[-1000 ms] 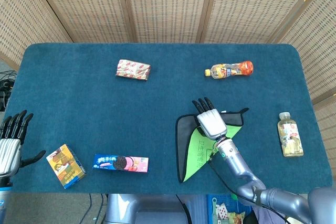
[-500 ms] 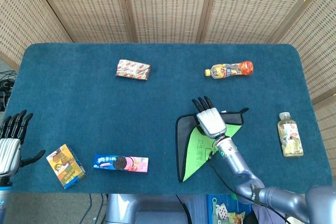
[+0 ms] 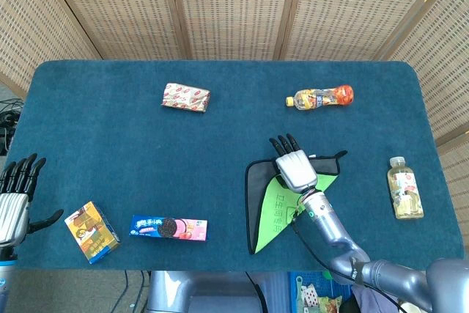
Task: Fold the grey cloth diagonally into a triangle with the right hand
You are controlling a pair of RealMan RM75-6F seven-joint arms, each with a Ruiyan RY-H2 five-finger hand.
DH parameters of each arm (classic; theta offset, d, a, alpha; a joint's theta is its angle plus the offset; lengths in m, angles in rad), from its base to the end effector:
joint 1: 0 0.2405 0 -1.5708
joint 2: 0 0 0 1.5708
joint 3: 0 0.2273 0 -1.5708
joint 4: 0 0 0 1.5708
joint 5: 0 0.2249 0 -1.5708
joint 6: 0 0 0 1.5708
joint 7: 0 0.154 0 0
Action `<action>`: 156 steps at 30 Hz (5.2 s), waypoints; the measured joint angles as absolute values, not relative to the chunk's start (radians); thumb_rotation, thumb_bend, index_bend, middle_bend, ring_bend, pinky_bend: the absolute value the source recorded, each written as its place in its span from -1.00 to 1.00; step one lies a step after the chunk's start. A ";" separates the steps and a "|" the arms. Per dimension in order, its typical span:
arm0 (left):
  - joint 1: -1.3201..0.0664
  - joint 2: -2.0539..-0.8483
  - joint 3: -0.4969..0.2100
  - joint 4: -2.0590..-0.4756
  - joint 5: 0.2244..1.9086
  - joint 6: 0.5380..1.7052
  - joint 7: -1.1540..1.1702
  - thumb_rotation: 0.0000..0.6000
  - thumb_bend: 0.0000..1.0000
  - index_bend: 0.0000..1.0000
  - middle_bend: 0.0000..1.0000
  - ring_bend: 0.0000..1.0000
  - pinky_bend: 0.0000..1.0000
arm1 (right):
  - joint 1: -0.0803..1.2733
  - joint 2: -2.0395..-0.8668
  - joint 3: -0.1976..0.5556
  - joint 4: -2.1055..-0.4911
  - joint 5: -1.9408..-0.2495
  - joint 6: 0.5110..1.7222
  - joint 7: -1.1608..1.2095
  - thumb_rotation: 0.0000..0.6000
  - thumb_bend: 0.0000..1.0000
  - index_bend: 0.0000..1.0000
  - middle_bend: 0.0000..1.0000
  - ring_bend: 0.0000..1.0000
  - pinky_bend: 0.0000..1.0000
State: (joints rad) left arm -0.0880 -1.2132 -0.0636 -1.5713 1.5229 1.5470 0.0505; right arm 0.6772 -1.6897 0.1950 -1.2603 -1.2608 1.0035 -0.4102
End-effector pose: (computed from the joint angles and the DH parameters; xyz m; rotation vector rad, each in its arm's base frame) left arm -0.2802 0.1934 0.1181 -1.3586 -0.8415 -0.9685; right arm -0.1444 -0.3417 -0.0519 1.8489 -0.7439 0.8745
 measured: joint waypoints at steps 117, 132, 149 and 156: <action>-0.094 -1.204 -0.063 -1.570 1.509 1.529 0.026 1.00 -0.70 -1.00 -1.00 -1.00 -1.00 | 0.804 -1.786 0.221 -1.187 -1.147 0.934 -0.461 1.00 -0.32 -0.44 -1.00 -1.00 -1.00; -0.094 -1.203 -0.063 -1.571 1.510 1.530 0.024 1.00 -0.69 -1.00 -1.00 -1.00 -1.00 | 0.777 -1.730 0.217 -1.248 -1.146 0.982 -0.481 1.00 -0.42 -0.56 -1.00 -1.00 -1.00; -0.093 -1.192 -0.055 -1.584 1.514 1.524 0.029 1.00 -0.70 -1.00 -1.00 -1.00 -1.00 | 0.479 -1.353 0.068 -1.601 -1.262 1.291 -0.413 1.00 -1.00 -0.97 -1.00 -1.00 -1.00; -0.089 -1.189 -0.051 -1.589 1.527 1.537 0.029 1.00 -0.69 -1.00 -1.00 -1.00 -1.00 | 0.309 -1.270 -0.040 -1.622 -1.354 1.456 -0.315 1.00 -1.00 -1.00 -1.00 -1.00 -1.00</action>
State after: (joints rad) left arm -0.0887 -1.1891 -0.0510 -1.5887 1.5265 1.5365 0.0292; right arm 0.3092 -1.2701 -0.0403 -1.6223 -1.3544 1.4557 -0.3152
